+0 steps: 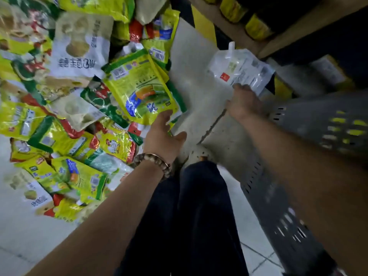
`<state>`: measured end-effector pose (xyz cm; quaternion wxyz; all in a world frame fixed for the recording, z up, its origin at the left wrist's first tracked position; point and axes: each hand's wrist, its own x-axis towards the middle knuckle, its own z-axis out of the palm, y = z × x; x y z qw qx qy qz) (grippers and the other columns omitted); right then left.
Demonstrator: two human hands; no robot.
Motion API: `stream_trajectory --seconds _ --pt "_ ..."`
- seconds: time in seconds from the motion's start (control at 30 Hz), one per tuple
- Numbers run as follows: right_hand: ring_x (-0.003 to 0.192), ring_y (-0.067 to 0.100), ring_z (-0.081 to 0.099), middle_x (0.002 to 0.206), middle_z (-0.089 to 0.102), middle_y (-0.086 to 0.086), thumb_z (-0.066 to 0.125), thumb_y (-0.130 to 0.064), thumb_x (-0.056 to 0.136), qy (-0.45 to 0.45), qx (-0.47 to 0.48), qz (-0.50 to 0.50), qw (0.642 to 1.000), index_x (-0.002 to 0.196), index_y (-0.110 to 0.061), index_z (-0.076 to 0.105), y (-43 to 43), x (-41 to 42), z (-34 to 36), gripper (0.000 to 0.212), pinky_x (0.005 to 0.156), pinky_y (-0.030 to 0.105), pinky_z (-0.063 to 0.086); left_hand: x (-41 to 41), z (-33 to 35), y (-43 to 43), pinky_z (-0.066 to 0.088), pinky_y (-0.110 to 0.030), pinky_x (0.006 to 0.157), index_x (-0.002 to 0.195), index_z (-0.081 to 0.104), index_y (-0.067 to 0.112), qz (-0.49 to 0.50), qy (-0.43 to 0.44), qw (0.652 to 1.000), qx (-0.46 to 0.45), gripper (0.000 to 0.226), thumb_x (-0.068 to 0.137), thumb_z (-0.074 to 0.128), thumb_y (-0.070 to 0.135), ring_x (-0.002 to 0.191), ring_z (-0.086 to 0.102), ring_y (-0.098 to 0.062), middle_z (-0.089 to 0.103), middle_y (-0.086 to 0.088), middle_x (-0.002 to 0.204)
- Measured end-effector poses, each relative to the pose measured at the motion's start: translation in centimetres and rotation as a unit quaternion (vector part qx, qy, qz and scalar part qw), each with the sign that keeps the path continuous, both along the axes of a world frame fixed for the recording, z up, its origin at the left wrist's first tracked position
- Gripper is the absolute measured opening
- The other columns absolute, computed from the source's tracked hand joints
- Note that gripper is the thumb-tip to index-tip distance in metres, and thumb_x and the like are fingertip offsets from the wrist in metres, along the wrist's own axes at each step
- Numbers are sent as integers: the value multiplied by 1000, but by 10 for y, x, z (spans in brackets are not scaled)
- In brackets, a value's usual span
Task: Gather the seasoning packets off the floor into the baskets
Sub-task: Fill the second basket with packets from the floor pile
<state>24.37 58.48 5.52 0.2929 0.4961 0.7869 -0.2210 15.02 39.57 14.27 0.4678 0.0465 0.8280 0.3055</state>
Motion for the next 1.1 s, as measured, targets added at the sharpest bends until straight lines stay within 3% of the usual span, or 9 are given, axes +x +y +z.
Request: stream_trajectory --seconds 0.2,0.37,0.5,0.57,0.7,0.77,0.83,0.93,1.1 --pt "139 40 22 153 16 22 60 -30 89 -73 92 77 990 145 -9 24 40 1 -102 70 107 53 28 8 -88 -4 48 -40 95 132 45 14 39 -8 999 21 56 81 67 7 112 56 -22 52 0 121" --pt "115 46 49 130 45 31 46 -11 95 -7 216 106 971 130 4 41 49 2 -130 38 91 50 42 13 -118 -7 52 -43 88 130 47 14 61 -17 997 34 52 82 65 9 105 59 -23 54 -2 114" --pt "119 40 49 129 51 26 34 -11 100 33 201 22 979 129 -2 46 47 2 -102 33 95 43 39 11 -113 -15 53 -43 83 125 52 15 102 -22 994 32 46 81 64 10 85 60 -18 57 0 105" --pt "118 34 50 129 53 23 34 -15 100 113 161 -68 978 128 -4 48 33 2 -78 33 90 32 36 6 -103 -19 53 -37 83 123 53 12 148 -31 988 38 41 84 61 2 80 57 -12 59 -2 103" --pt "99 17 53 115 60 17 40 -2 95 290 67 -188 936 121 1 53 -11 -10 -19 29 70 8 33 -11 -68 -28 46 -11 58 119 54 11 231 -87 966 70 37 85 62 0 78 56 -6 60 -4 104" --pt "87 2 57 101 62 3 42 5 93 327 -32 -242 913 119 -7 55 -31 -22 18 31 65 -1 36 -22 -49 -36 47 -12 65 114 55 13 274 -107 950 101 37 81 68 4 90 58 -12 59 -7 108" --pt "74 -8 61 88 65 -12 42 8 92 346 -181 -284 876 107 -14 58 -52 -33 47 31 64 5 45 -33 -34 -45 45 -18 78 125 51 12 270 -121 950 94 42 85 65 9 108 53 -13 55 -5 119" --pt "76 10 67 83 72 -5 44 7 90 322 -377 -328 804 96 -16 59 -86 -48 68 28 73 26 54 -48 -18 -60 45 -18 76 137 42 14 284 -199 934 91 53 88 62 16 107 52 -11 53 1 126" --pt "98 33 63 113 63 22 46 6 90 217 -479 -365 768 118 -11 52 -137 -74 61 33 91 47 49 -60 -16 -88 59 -36 70 95 62 7 344 -325 867 157 46 55 83 12 68 70 -16 74 -3 77"
